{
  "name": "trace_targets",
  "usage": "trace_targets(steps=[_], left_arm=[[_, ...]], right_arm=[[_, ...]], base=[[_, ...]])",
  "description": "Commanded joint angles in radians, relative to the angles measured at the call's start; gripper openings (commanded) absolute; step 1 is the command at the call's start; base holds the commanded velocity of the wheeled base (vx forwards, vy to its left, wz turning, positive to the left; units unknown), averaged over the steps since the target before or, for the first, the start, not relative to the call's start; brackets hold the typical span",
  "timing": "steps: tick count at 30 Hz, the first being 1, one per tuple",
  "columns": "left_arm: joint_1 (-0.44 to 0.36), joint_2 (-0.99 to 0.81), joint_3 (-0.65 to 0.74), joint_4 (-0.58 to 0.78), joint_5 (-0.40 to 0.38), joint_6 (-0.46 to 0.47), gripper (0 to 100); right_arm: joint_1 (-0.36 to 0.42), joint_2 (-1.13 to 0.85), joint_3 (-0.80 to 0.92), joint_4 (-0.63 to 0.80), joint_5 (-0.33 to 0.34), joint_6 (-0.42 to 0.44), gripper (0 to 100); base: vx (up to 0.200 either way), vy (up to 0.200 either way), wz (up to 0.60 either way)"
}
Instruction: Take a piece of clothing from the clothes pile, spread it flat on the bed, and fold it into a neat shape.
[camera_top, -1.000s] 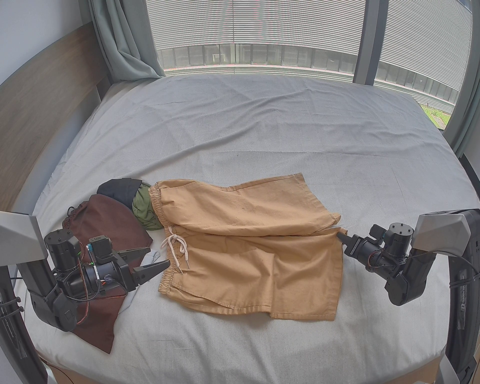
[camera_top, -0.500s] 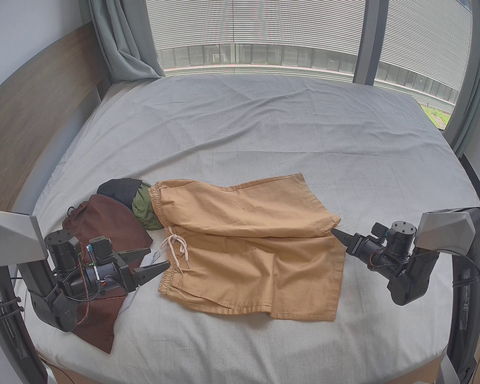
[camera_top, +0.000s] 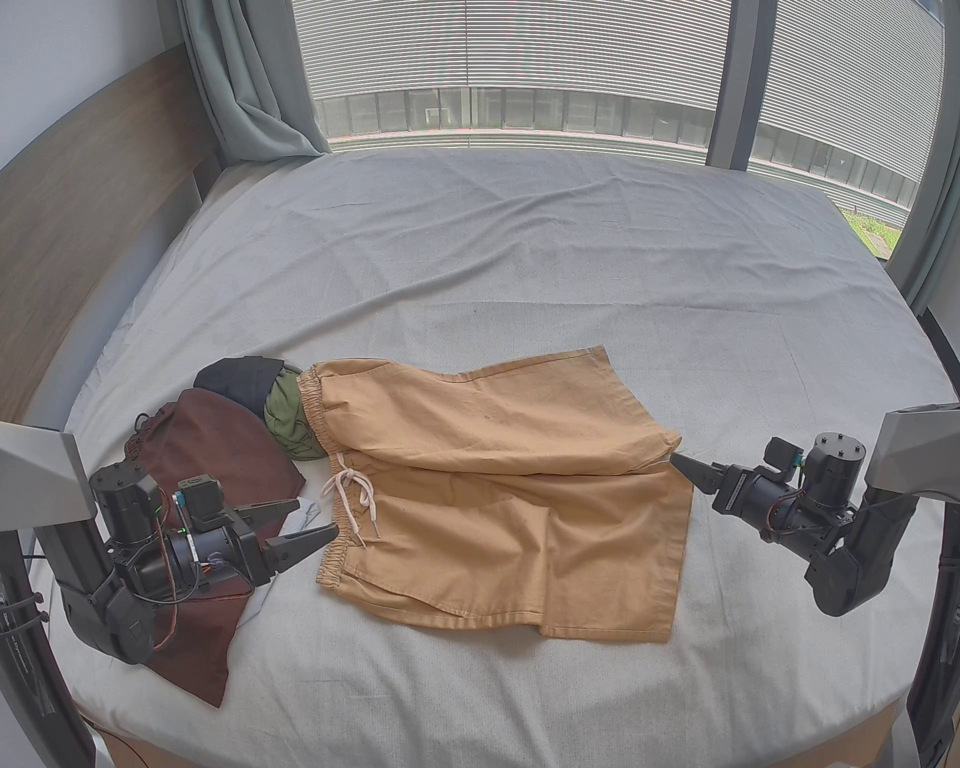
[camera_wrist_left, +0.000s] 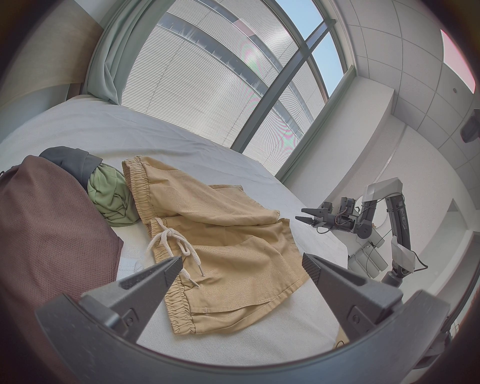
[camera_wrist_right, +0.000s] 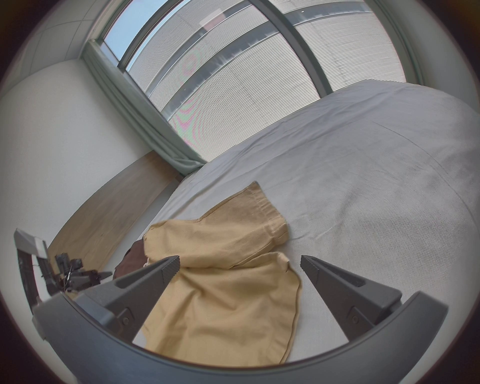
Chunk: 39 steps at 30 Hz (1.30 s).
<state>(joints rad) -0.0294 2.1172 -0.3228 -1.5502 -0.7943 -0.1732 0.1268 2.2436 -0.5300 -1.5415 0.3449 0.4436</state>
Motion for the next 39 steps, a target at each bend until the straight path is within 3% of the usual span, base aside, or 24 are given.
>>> trace_targets(steps=[1,9,18,39], left_arm=[[0.000,0.001,0.002,-0.001,0.000,0.000,100],[0.000,0.001,0.002,-0.001,0.000,0.001,100],[0.002,0.009,0.004,-0.001,-0.002,0.003,100],[0.032,0.231,-0.047,-0.002,-0.008,0.003,100]], right_arm=[[0.016,-0.087,0.070,0.000,0.037,-0.040,100],[0.089,-0.150,0.150,0.000,0.045,-0.057,100],[0.137,-0.153,0.219,0.000,0.063,-0.135,100],[0.152,-0.139,0.220,0.000,0.065,-0.138,100]], base=[[0.000,0.000,0.00],[0.000,0.000,0.00],[0.000,0.000,0.00],[0.000,0.000,0.00]])
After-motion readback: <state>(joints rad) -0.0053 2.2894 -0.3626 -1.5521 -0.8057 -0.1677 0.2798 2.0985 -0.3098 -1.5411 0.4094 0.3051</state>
